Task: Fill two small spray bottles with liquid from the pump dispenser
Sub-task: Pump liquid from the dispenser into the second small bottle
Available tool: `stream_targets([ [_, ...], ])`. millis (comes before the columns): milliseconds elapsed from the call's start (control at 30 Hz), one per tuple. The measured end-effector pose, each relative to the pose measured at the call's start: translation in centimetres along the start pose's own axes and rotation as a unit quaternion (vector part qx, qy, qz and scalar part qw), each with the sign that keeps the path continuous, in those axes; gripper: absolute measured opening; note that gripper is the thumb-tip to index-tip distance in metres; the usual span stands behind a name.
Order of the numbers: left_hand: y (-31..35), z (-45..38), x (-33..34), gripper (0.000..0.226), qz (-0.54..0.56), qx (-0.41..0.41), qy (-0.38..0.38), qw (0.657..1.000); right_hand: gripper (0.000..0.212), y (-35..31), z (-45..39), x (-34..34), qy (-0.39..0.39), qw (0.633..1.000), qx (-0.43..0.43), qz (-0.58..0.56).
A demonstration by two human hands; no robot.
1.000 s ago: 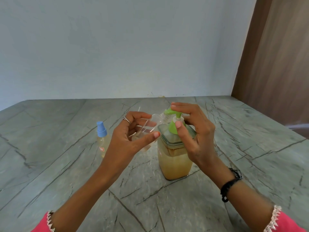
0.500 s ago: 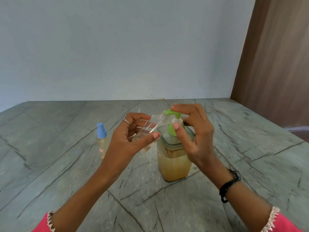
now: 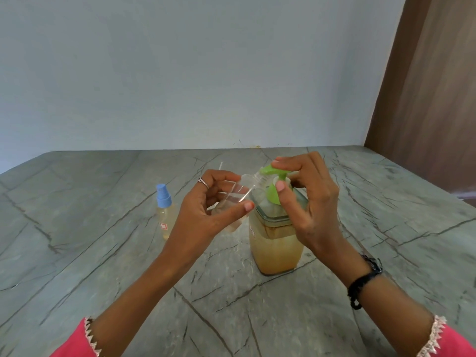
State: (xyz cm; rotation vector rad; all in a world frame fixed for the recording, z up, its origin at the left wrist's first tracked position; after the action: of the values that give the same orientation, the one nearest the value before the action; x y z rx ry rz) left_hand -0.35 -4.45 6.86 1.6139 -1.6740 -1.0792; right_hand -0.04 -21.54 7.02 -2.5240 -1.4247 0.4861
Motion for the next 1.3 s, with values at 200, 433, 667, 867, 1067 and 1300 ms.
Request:
stream_targets([
  [200, 0.2, 0.1, -0.1, 0.042, -0.008, 0.009, 0.008, 1.0, 0.034, -0.1, 0.3, 0.0, -0.018, 1.0, -0.005, 0.004],
  [433, 0.6, 0.0, -0.1, 0.037, -0.031, 0.021, 0.017, 0.999, 0.024, 0.1, -0.1, 0.0, 0.002, 1.0, 0.012, -0.012],
  [667, 0.5, 0.1, -0.2, 0.041, -0.052, 0.03, 0.018, 0.998, 0.028, 0.0, -0.9, 0.1, 0.031, 0.999, 0.03, -0.004],
  [867, 0.5, 0.1, -0.1, 0.042, -0.048, 0.029, 0.022, 0.998, 0.027, 0.0, -0.5, 0.0, 0.027, 0.999, 0.024, -0.01],
  [1067, 0.6, 0.1, -0.1, 0.043, -0.033, 0.034, 0.029, 0.998, 0.028, -0.1, -0.1, -0.1, -0.001, 1.0, 0.005, -0.003],
  [1300, 0.7, 0.2, -0.2, 0.042, -0.041, 0.043, 0.032, 0.998, 0.025, 0.1, -0.1, -0.2, 0.005, 1.0, 0.007, -0.013],
])
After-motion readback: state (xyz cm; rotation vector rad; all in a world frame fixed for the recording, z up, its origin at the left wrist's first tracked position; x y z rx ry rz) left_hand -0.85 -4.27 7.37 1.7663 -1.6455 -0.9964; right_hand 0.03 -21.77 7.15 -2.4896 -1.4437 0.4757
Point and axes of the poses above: each hand's wrist, its own z-axis away from the middle knuckle, its own x-axis out of the palm, y = z × x, the point moved 3 cm from there along -z, towards the middle knuckle, and after that the axes turned 1 degree about z, right-handed, at the moved point
